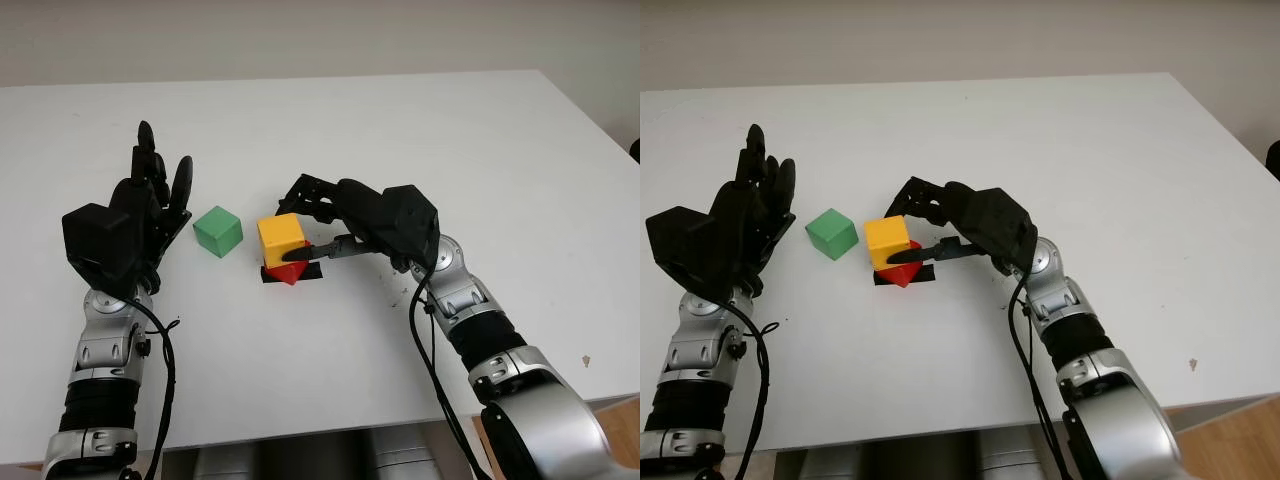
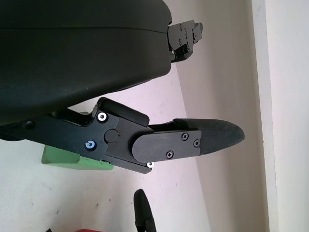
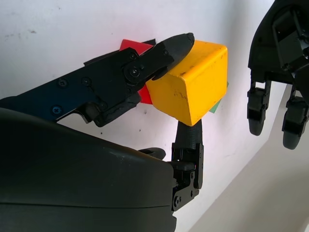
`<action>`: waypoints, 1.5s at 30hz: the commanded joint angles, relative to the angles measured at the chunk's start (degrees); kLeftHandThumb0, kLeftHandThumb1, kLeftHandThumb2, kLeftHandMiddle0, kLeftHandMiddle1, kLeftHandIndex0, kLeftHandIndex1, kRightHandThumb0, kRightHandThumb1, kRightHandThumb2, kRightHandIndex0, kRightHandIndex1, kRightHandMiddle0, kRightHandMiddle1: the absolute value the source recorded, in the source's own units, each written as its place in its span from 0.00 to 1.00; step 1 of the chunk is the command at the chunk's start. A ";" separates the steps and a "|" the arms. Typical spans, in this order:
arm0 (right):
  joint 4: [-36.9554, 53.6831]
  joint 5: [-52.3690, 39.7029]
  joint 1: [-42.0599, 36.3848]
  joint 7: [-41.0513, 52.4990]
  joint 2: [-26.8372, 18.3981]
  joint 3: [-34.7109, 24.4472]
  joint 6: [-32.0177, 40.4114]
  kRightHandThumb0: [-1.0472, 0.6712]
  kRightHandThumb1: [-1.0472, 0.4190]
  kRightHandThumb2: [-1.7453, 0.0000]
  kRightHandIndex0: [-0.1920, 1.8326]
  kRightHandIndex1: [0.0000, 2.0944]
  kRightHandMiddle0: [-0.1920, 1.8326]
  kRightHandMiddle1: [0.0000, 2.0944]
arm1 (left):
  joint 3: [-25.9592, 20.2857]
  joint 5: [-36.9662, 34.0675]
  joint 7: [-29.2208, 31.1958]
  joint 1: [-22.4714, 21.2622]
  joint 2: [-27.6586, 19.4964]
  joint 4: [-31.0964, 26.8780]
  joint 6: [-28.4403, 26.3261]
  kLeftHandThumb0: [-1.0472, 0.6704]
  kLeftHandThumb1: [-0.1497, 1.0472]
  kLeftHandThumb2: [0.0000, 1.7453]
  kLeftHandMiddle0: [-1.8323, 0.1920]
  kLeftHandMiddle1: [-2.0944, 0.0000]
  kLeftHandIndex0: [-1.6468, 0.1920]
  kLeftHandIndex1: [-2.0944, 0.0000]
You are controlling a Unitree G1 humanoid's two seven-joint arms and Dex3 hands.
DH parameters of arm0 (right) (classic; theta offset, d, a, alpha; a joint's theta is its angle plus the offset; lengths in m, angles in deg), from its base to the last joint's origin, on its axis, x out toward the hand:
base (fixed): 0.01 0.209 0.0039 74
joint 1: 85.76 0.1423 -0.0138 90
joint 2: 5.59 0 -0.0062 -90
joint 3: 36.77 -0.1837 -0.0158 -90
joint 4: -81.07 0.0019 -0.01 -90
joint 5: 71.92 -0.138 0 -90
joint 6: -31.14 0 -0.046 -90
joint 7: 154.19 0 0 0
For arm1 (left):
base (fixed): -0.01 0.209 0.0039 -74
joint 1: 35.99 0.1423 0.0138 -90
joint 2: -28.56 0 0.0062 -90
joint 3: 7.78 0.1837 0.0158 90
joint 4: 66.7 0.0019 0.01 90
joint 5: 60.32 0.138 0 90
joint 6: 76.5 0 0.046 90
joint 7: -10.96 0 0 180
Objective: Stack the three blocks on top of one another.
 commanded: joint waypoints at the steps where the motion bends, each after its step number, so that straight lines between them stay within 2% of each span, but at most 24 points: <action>1: -0.36 1.02 1.01 -0.80 -1.04 0.31 -0.62 0.30 0.06 0.97 0.25 0.03 0.21 0.75 | -0.15 -0.23 0.15 -0.13 -0.50 -0.87 0.14 0.15 1.00 0.28 1.00 1.00 1.00 1.00; 3: 0.07 2.24 0.93 -1.57 -1.55 0.75 -0.79 0.30 0.06 0.97 0.24 0.03 0.17 0.72 | -0.16 -0.12 0.04 -0.24 -0.55 -0.73 0.18 0.15 1.00 0.28 1.00 1.00 1.00 1.00; 4: 0.22 2.77 0.87 -1.93 -1.76 0.95 -0.96 0.29 0.05 0.97 0.23 0.02 0.14 0.66 | -0.14 -0.05 0.01 -0.28 -0.57 -0.66 0.29 0.16 1.00 0.28 1.00 1.00 1.00 1.00; 8: 1.45 3.87 0.58 -2.44 -2.62 1.28 -0.96 0.30 0.05 0.97 0.19 0.01 0.11 0.57 | -0.11 0.01 -0.03 -0.47 -0.67 -0.53 -0.03 0.15 1.00 0.28 1.00 1.00 1.00 1.00; 14: 0.84 2.84 0.80 -3.81 -2.65 0.25 -2.02 0.30 0.03 0.97 0.21 0.02 0.18 0.63 | 0.14 0.31 0.19 -0.60 -0.86 -0.60 0.10 0.16 1.00 0.29 1.00 1.00 1.00 1.00; 17: 0.73 2.86 1.03 -3.44 -3.02 0.44 -2.85 0.28 0.03 0.97 0.21 0.02 0.15 0.61 | 0.08 0.35 0.12 -0.62 -0.84 -0.53 0.28 0.17 1.00 0.29 1.00 1.00 1.00 1.00; 19: 0.86 2.85 1.22 -2.16 -3.49 0.84 -3.19 0.26 0.03 0.97 0.19 0.01 0.14 0.55 | 0.07 0.43 0.06 -0.71 -0.86 -0.31 0.40 0.17 1.00 0.29 1.00 1.00 1.00 1.00; 20: 0.97 2.58 1.34 -0.76 -3.80 1.04 -3.41 0.24 0.04 0.97 0.15 0.01 0.10 0.44 | 0.06 0.43 0.05 -0.76 -0.85 -0.25 0.40 0.17 1.00 0.29 1.00 1.00 1.00 1.00; 24: 1.30 1.81 1.97 6.12 -5.45 2.20 -5.18 0.19 0.05 0.97 0.03 0.00 0.03 0.16 | -0.05 0.28 0.04 -0.77 -0.74 -0.33 0.22 0.17 1.00 0.29 1.00 1.00 1.00 1.00; 28: 1.72 1.34 2.12 10.00 -6.63 2.64 -8.67 0.13 0.06 0.97 0.00 0.00 0.00 0.02 | 0.06 0.49 -0.04 -0.76 -0.77 -0.33 0.31 0.17 1.00 0.29 1.00 1.00 1.00 1.00; 33: 1.89 0.18 2.41 12.32 -7.71 2.02 -10.97 0.08 0.07 0.97 0.00 0.00 0.00 0.00 | 0.02 0.43 -0.07 -0.69 -0.77 -0.56 -0.02 0.17 1.00 0.29 1.00 1.00 1.00 1.00; 36: 2.33 -5.04 2.07 14.50 -7.62 -0.98 -11.01 0.06 0.06 0.97 0.00 0.00 0.00 0.00 | -0.25 0.13 -0.09 -0.50 -0.67 -0.76 0.36 0.17 1.00 0.29 1.00 1.00 1.00 1.00; 37: 3.80 -6.98 1.58 14.39 -7.53 -2.34 -8.34 0.06 0.05 0.95 0.00 0.00 0.00 0.00 | -0.63 -0.15 -0.51 -0.43 -0.29 -0.77 1.11 0.17 1.00 0.29 1.00 1.00 1.00 1.00; 39: 6.24 -8.83 0.45 11.76 -7.23 -4.49 -5.21 0.06 0.01 0.86 0.00 0.00 0.00 0.00 | -1.37 -0.36 -2.24 -0.47 0.66 -0.63 2.59 0.19 1.00 0.27 0.99 0.99 0.99 0.99; 42: 8.94 -10.86 -0.88 6.53 -6.62 -7.88 -3.38 0.09 0.00 0.70 0.00 0.00 0.00 0.00 | -0.82 3.10 -6.42 -0.51 0.35 0.04 4.98 0.22 1.00 0.28 0.95 0.97 0.96 0.98; 45: 11.19 -14.65 -1.13 2.27 -5.49 -11.81 1.43 0.12 0.00 0.67 0.00 0.00 0.00 0.00 | 1.07 10.61 -12.11 -0.47 -1.43 0.39 5.97 0.22 1.00 0.27 0.89 0.95 0.92 0.96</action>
